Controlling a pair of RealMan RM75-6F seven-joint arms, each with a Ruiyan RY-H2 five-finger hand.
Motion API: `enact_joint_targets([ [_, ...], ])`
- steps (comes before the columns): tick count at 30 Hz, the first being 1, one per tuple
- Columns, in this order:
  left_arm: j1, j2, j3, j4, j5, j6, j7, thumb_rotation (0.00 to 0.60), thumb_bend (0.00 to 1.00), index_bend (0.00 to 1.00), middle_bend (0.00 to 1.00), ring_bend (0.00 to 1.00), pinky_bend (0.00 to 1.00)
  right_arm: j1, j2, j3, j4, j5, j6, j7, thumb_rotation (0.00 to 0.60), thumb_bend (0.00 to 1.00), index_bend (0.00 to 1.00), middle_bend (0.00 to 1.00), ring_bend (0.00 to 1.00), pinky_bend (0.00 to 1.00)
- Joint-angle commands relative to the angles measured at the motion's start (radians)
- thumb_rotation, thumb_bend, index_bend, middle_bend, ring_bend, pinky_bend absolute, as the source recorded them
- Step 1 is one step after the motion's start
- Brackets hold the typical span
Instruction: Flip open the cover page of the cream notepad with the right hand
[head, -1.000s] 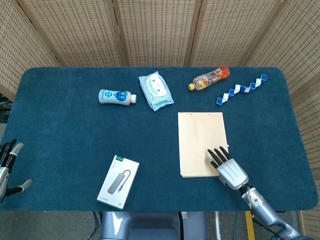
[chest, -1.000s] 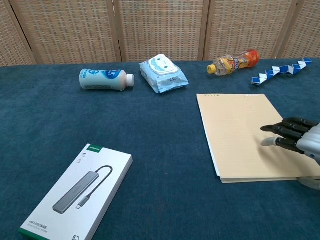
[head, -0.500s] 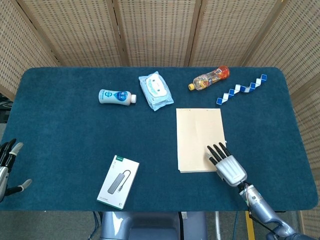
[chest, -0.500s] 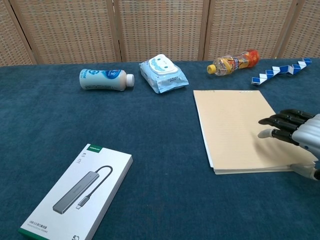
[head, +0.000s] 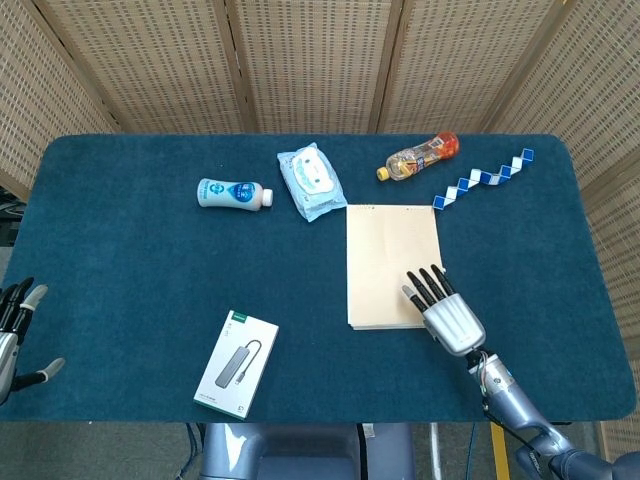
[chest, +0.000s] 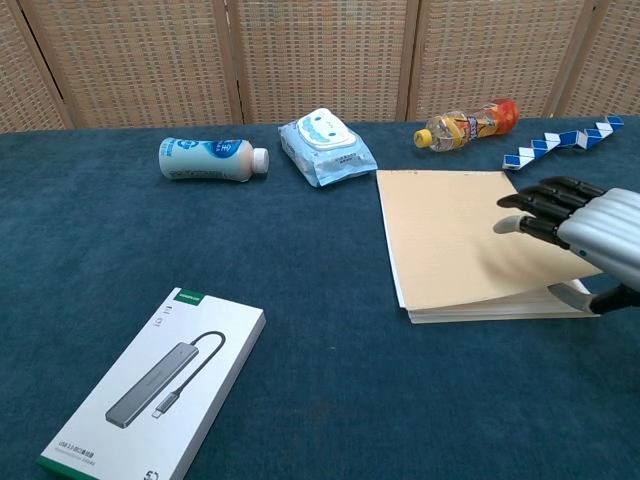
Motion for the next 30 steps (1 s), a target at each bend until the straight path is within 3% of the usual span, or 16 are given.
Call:
enact_joint_targets([
  [1, -0.001, 0.000, -0.001, -0.001, -0.002, -0.001, 0.000, 0.600, 0.00, 0.00, 0.00, 0.00, 0.00, 0.034, -0.006, 0.004, 0.011, 0.002, -0.043, -0.020, 0.600, 0.47, 0.16, 0.07, 0.00, 0.02],
  [11, -0.006, 0.004, -0.006, -0.003, -0.015, -0.012, -0.004, 0.600, 0.00, 0.00, 0.00, 0.00, 0.00, 0.105, -0.031, 0.039, 0.025, 0.052, -0.126, -0.079, 0.600, 0.47, 0.18, 0.09, 0.02, 0.03],
  [13, -0.008, 0.005, -0.007, -0.003, -0.018, -0.015, -0.004, 0.600, 0.00, 0.00, 0.00, 0.00, 0.00, 0.115, -0.037, 0.046, 0.029, 0.066, -0.140, -0.082, 0.600, 0.47, 0.24, 0.16, 0.08, 0.04],
  [16, -0.009, 0.004, -0.009, -0.002, -0.021, -0.016, -0.005, 0.600, 0.00, 0.00, 0.00, 0.00, 0.00, 0.123, -0.046, 0.048, 0.038, 0.071, -0.131, -0.058, 0.600, 0.48, 0.40, 0.35, 0.27, 0.09],
  [18, -0.009, 0.004, -0.009, -0.002, -0.023, -0.018, -0.007, 0.600, 0.00, 0.00, 0.00, 0.00, 0.00, 0.125, -0.052, 0.042, 0.054, 0.064, -0.115, -0.027, 0.600, 0.53, 0.51, 0.47, 0.37, 0.13],
  [21, -0.010, 0.006, -0.008, -0.003, -0.022, -0.019, -0.008, 0.600, 0.00, 0.00, 0.00, 0.00, 0.00, 0.125, -0.063, 0.025, 0.099, 0.046, -0.082, 0.040, 0.600, 0.60, 0.61, 0.57, 0.46, 0.19],
  [25, -0.008, 0.007, -0.008, -0.003, -0.020, -0.015, -0.010, 0.600, 0.00, 0.00, 0.00, 0.00, 0.00, 0.123, -0.061, 0.007, 0.129, 0.040, -0.066, 0.130, 0.600, 0.62, 0.65, 0.61, 0.50, 0.24],
  [30, -0.008, 0.005, -0.006, -0.002, -0.017, -0.014, -0.008, 0.600, 0.00, 0.00, 0.00, 0.00, 0.00, 0.116, -0.034, 0.015, 0.088, 0.075, -0.076, 0.212, 0.600, 0.62, 0.66, 0.62, 0.51, 0.25],
])
